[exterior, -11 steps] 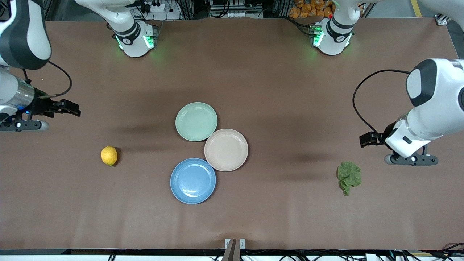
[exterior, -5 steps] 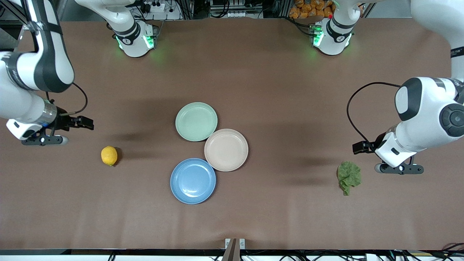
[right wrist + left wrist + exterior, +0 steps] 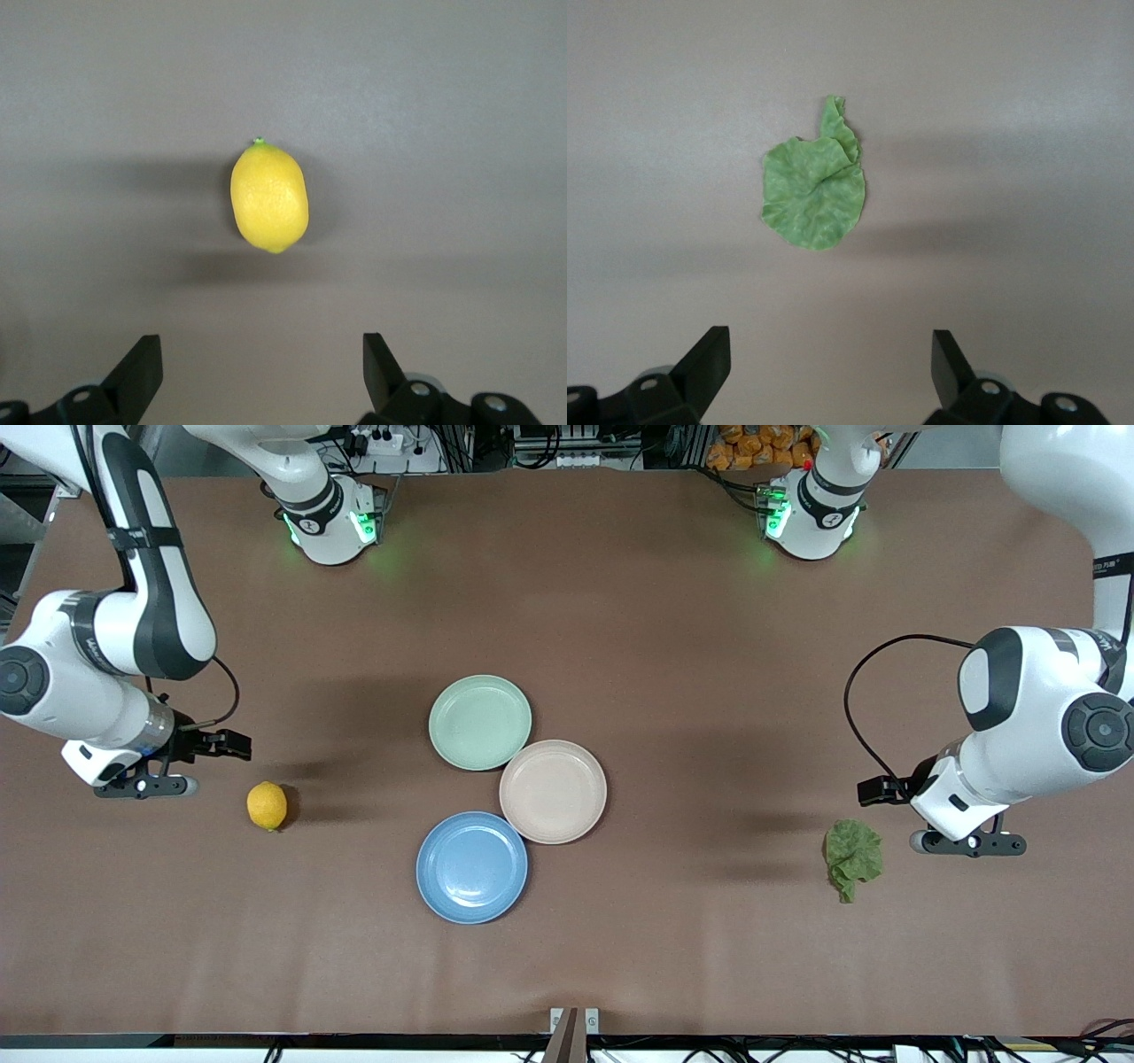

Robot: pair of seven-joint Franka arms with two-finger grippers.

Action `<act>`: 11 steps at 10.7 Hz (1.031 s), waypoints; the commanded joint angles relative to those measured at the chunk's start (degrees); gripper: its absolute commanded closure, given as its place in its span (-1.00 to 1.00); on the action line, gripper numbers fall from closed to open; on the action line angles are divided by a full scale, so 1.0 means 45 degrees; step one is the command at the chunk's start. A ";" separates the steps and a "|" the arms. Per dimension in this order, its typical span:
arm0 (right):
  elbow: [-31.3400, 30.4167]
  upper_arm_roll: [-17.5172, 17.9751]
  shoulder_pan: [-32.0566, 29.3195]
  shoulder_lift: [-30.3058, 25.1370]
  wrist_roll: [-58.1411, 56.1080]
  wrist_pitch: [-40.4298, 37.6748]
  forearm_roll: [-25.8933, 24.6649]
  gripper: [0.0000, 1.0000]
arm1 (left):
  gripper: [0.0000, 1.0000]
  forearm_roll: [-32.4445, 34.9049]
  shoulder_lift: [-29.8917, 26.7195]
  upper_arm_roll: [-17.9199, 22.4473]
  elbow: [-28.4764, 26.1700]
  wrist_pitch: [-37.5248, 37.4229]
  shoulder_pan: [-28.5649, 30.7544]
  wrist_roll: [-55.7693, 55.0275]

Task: Place lemon and lettuce in plates
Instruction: 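Move the right gripper to the lemon while the left gripper reaches the lettuce, then close the right gripper on the lemon while the left gripper grasps lettuce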

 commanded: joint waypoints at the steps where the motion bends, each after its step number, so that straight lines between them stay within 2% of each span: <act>1: -0.0145 0.0238 -0.0196 0.0610 -0.0036 0.0970 0.0211 -1.00 | -1.00 -0.0094 0.0396 0.0000 0.0100 0.0505 -0.0128 0.0023; 7: -0.0399 0.0277 -0.0196 0.1997 0.0003 0.3178 0.0211 -1.00 | -1.00 -0.0017 0.1411 0.0020 0.0139 0.1638 0.0105 0.0081; 11: -0.0360 0.0296 -0.0216 0.2525 0.0062 0.3746 0.0231 -1.00 | -1.00 0.0062 0.2171 0.0097 0.0664 0.2029 0.0184 0.0023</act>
